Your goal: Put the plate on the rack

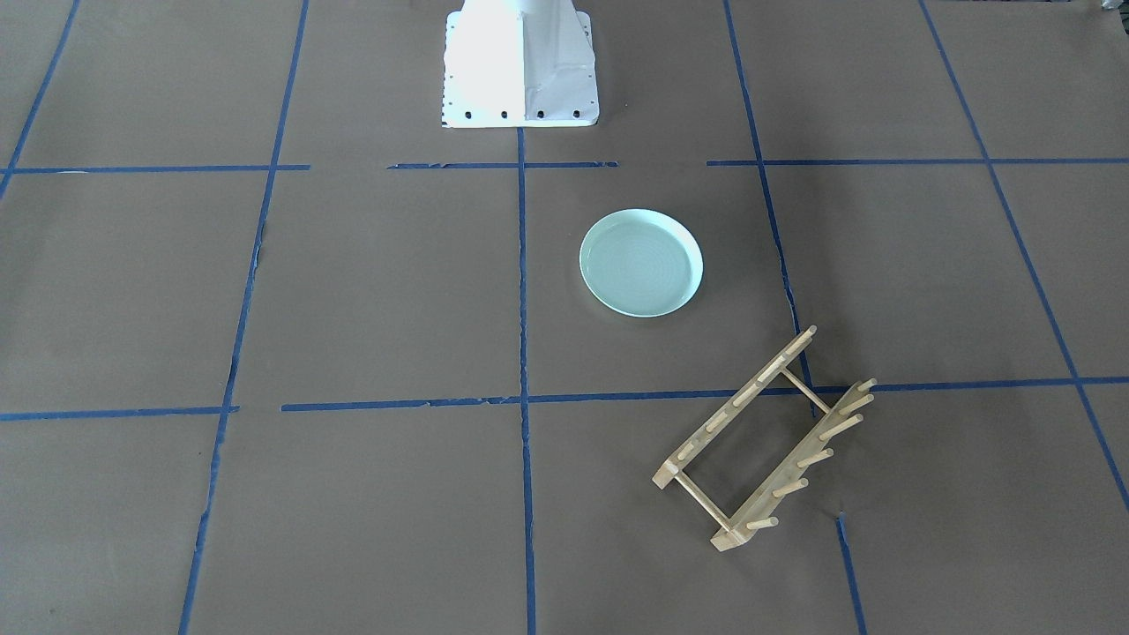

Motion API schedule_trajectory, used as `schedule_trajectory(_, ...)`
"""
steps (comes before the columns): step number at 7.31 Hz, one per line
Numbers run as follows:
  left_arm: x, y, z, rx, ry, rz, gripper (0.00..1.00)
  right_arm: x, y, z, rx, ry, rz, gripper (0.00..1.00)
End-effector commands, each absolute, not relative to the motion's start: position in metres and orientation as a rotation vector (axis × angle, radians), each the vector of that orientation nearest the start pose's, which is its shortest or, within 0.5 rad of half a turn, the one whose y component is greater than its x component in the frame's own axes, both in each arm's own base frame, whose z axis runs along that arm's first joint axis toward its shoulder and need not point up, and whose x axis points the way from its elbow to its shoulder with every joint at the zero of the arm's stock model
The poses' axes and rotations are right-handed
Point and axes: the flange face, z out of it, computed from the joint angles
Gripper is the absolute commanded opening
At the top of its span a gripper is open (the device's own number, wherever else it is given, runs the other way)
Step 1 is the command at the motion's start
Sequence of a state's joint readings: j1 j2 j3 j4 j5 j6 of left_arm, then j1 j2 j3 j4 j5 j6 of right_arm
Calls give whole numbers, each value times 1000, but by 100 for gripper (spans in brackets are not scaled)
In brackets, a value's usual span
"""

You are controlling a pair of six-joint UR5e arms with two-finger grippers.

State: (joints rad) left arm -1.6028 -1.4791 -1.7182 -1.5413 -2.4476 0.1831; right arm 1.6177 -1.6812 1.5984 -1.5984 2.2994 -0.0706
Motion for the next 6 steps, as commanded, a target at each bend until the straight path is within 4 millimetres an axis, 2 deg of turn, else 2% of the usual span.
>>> schedule_trajectory(1,-45,-494,575,183,864,243,100,87,-431,702,-63,-733,17,100)
schedule_trajectory(2,-4,-524,537,210,864,328,100,87,-431,702,-63,-733,17,100)
schedule_trajectory(3,20,-539,501,174,875,211,100,88,-431,702,-62,-733,18,100)
schedule_trajectory(4,64,-552,451,177,828,149,100,88,-431,702,-62,-733,18,100)
schedule_trajectory(6,154,-569,350,204,867,122,100,87,-431,702,-63,-733,18,100)
